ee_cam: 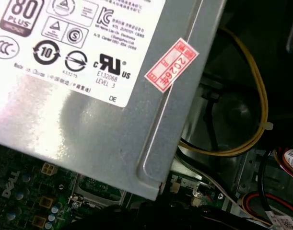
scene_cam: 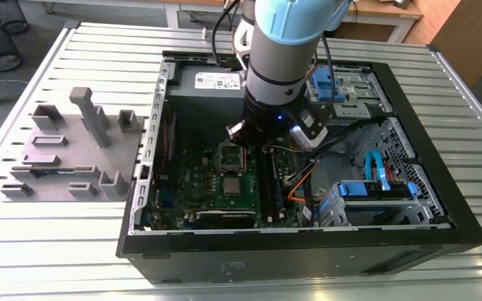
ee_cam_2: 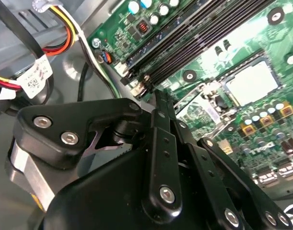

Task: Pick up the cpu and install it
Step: 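Close the cpu cover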

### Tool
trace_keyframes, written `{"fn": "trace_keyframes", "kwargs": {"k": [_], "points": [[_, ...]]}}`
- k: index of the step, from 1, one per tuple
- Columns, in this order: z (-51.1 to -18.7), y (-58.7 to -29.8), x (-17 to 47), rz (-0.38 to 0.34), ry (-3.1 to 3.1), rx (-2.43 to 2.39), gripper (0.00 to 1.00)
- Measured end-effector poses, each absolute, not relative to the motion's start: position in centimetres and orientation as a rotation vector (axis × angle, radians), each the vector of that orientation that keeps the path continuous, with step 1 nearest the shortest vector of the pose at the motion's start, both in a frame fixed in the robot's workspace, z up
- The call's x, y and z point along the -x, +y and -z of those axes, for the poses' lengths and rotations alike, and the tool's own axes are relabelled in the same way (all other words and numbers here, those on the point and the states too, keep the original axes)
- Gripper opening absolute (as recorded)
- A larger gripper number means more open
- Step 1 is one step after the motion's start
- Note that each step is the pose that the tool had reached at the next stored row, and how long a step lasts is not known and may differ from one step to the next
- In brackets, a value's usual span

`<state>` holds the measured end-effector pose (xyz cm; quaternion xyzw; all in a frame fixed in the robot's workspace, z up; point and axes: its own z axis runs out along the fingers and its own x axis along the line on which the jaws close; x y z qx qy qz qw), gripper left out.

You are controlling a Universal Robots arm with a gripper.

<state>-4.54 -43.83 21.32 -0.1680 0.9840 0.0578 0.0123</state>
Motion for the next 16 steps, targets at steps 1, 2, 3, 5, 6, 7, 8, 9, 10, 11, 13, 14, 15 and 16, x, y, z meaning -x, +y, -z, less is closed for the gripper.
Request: {"fn": "trace_keyframes", "kwargs": {"k": [1, 2, 3, 5, 6, 7, 8, 9, 10, 11, 13, 14, 15, 16], "points": [[-21.3, -43.8, 4.5, -0.189, 3.066, 0.519, 0.11], [-21.1, -43.8, 4.5, -0.194, 3.066, 0.516, 0.11], [-21.0, -43.8, 4.5, -0.197, 3.066, 0.514, 0.11], [-20.8, -43.8, 4.5, -0.201, 3.065, 0.511, 0.11], [-20.6, -43.8, 4.5, -0.204, 3.065, 0.511, 0.11], [-20.6, -43.8, 4.5, -0.208, 3.064, 0.511, 0.11], [-20.5, -43.7, 4.5, -0.213, 3.063, 0.51, 0.11], [-20.5, -43.7, 4.6, -0.218, 3.062, 0.51, 0.11], [-20.5, -43.6, 4.6, -0.224, 3.062, 0.509, 0.11], [-20.4, -43.6, 4.6, -0.23, 3.06, 0.509, 0.11], [-20.4, -43.5, 4.7, -0.238, 3.059, 0.509, 0.11], [-20.3, -43.5, 4.7, -0.241, 3.058, 0.509, 0.11], [-20.3, -43.5, 4.7, -0.243, 3.058, 0.509, 0.11], [-20.2, -43.5, 4.7, -0.244, 3.058, 0.509, 0.11]]}}
